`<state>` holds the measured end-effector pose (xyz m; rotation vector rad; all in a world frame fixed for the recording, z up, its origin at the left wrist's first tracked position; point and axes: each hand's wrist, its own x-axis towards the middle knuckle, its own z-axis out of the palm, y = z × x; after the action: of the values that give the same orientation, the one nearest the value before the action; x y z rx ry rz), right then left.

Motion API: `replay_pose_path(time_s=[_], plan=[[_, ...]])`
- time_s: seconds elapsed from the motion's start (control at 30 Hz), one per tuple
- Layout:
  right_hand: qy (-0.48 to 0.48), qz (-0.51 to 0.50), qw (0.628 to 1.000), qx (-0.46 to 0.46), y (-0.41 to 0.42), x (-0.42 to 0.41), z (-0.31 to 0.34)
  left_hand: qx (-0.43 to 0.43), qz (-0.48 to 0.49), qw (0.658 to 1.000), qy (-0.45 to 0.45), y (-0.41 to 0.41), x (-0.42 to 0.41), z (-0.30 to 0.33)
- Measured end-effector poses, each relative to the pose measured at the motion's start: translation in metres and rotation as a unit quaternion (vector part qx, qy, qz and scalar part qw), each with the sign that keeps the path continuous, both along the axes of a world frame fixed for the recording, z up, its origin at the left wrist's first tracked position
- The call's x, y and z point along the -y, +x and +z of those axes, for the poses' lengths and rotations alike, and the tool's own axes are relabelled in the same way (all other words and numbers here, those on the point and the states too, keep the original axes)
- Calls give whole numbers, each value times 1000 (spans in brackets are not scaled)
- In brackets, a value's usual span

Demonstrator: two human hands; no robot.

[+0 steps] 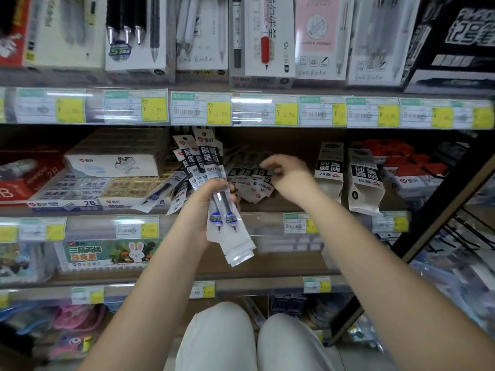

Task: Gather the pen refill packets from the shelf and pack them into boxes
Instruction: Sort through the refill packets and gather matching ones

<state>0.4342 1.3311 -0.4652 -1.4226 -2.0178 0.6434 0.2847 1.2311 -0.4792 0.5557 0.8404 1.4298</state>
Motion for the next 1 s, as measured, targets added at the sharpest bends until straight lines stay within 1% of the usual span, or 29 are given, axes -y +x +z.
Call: replay_pose_path(time_s=[0.03, 0.07, 0.1, 0.13, 0.3, 0.4, 0.6, 0.7, 0.77, 0.83, 0.87, 0.9, 0.97, 1.0], plan=[[-10, 25, 995, 99, 4, -7, 0, -1, -2, 1000, 3, 0, 0, 1], [-13, 48, 981, 188, 6, -10, 2, -1, -2, 1000, 5, 0, 1, 3], [-8, 66, 966, 251, 6, -13, 2, -1, -1, 1000, 5, 1, 0, 3], [-3, 79, 954, 288, 5, -13, 2, 1, 1, 1000, 4, 2, 0, 5], [56, 80, 919, 383, -1, -19, -9, 17, -7, 1000, 8, 5, 0, 7], [104, 77, 902, 413, 0, -16, -8, 9, 6, 1000, 6, 6, 0, 6], [150, 86, 883, 437, 12, -4, 2, -3, -1, 1000, 0, 5, 1, 3], [159, 124, 873, 444, 15, -7, -3, -5, -6, 1000, -4, 6, 0, 3], [148, 131, 883, 426, 16, -10, -7, 13, -36, 999, -3, 5, -1, 3], [149, 103, 890, 419, 18, -11, -7, 16, -51, 999, -7, 5, -1, 3], [162, 83, 899, 399, 18, -8, -4, 13, -54, 998, -7, 6, -1, 2], [218, 79, 899, 370, 20, -6, -4, 8, -53, 999, -6, 7, -1, 1], [320, 80, 909, 256, 25, -4, -3, 4, -38, 999, -4, 10, 1, 0], [367, 69, 905, 203, 27, -3, -3, 7, -22, 1000, -7, 11, 1, 0]])
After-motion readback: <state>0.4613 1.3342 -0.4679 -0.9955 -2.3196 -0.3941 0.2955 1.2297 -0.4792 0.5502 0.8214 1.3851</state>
